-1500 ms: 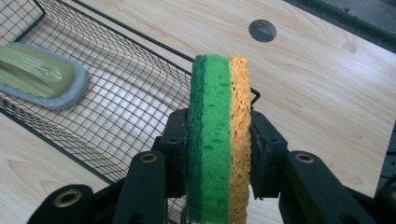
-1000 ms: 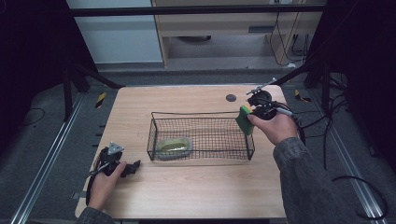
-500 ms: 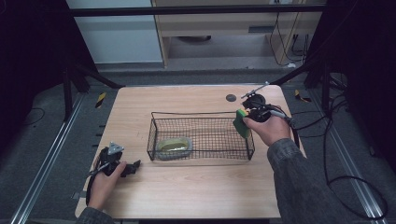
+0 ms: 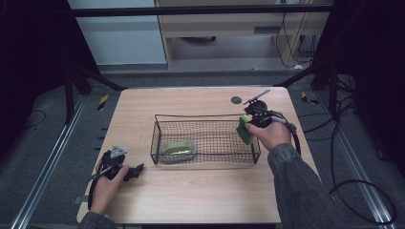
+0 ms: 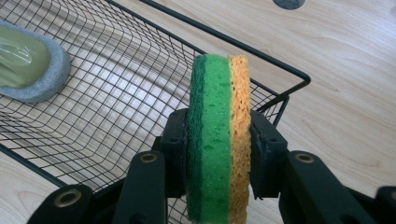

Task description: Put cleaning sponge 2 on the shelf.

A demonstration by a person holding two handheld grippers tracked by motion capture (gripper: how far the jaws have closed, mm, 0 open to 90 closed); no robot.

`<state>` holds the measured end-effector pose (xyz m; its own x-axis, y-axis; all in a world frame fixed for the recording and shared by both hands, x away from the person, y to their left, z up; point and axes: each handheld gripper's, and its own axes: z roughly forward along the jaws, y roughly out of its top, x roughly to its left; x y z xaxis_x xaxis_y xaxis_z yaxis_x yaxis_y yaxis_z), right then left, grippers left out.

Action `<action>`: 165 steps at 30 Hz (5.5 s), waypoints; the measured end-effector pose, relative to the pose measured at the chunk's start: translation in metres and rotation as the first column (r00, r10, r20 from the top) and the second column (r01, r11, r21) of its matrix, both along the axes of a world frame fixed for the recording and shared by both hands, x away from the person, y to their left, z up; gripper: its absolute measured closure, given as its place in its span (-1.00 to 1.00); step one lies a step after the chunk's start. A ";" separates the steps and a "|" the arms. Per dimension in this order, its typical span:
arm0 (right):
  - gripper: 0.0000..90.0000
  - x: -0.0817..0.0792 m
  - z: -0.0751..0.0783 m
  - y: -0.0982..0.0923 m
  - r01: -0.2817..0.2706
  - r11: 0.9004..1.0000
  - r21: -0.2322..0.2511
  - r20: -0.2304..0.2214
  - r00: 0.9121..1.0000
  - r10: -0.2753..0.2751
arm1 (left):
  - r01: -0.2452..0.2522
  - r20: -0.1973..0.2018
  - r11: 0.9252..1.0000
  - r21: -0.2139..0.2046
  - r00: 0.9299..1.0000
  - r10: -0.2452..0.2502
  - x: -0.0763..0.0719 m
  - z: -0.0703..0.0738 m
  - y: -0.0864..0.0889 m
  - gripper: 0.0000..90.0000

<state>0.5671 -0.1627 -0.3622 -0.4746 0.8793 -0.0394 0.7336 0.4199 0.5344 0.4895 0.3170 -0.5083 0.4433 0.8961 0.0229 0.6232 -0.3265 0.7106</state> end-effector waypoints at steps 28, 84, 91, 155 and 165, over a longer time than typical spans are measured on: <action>0.41 0.009 -0.028 0.005 0.021 0.998 -0.059 -0.037 0.999 -0.023 | -0.002 0.000 1.000 -0.003 1.000 0.002 0.000 0.000 0.000 -1.00; -0.65 -0.002 -0.020 0.029 -0.007 0.999 0.043 0.012 1.000 0.006 | 0.002 -0.001 1.000 -0.005 1.000 -0.002 0.001 0.000 0.000 -1.00; -0.83 -0.002 -0.015 0.022 0.000 0.997 0.076 0.052 0.999 -0.004 | 0.002 0.000 1.000 -0.005 1.000 -0.002 0.001 0.000 -0.001 -1.00; -0.75 -0.049 -0.131 -0.118 0.249 0.953 0.172 0.183 0.943 -0.279 | 0.000 0.001 1.000 -0.005 1.000 0.000 0.002 0.000 -0.001 -1.00; -0.83 -0.041 -0.146 -0.116 0.306 0.939 0.155 0.183 0.925 -0.332 | -0.007 0.002 1.000 -0.007 1.000 0.007 0.003 0.000 -0.001 -1.00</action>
